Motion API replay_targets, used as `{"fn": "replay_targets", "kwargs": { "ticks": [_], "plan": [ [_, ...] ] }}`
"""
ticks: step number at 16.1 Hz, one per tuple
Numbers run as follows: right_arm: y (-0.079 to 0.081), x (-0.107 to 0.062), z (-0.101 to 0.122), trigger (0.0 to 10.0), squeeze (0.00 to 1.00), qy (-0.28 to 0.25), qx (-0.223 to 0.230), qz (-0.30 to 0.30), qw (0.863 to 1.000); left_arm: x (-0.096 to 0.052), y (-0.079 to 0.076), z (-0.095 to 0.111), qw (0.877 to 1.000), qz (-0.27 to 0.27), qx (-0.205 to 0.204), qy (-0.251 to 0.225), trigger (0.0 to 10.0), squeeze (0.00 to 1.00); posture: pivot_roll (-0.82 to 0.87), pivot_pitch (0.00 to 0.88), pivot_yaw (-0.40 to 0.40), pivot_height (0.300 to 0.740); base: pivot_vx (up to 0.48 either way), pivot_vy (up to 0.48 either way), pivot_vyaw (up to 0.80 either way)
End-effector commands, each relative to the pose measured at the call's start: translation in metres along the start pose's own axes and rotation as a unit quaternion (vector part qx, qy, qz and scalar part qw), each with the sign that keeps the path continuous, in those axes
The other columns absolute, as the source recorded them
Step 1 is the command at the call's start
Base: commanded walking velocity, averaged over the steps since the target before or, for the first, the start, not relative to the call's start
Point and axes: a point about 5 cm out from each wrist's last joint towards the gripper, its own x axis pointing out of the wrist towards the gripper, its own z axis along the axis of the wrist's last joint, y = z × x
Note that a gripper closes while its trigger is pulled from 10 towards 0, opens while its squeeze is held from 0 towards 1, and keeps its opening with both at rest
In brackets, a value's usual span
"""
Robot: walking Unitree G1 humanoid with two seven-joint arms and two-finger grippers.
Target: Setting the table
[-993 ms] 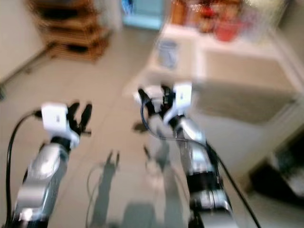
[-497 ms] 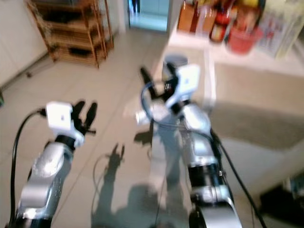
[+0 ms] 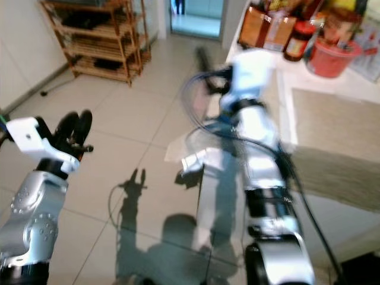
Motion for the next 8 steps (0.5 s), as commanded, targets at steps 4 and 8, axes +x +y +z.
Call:
{"fn": "replay_targets", "kwargs": {
  "ticks": [4,8],
  "plan": [
    [0.009,-0.015,-0.008,10.0,0.00,0.013,0.025,0.015,0.999,-0.004,-0.019,-0.012,0.998,-0.046,0.028,0.026,10.0,0.00,-0.08,0.041,-0.001,0.740,0.000,0.000,0.00],
    [0.018,-0.016,-0.005,10.0,0.00,0.011,0.035,0.039,0.999,0.000,-0.026,-0.012,0.997,-0.064,0.026,0.022,10.0,0.00,-0.09,0.038,0.000,0.740,0.000,0.000,-0.60]
  ]
}}
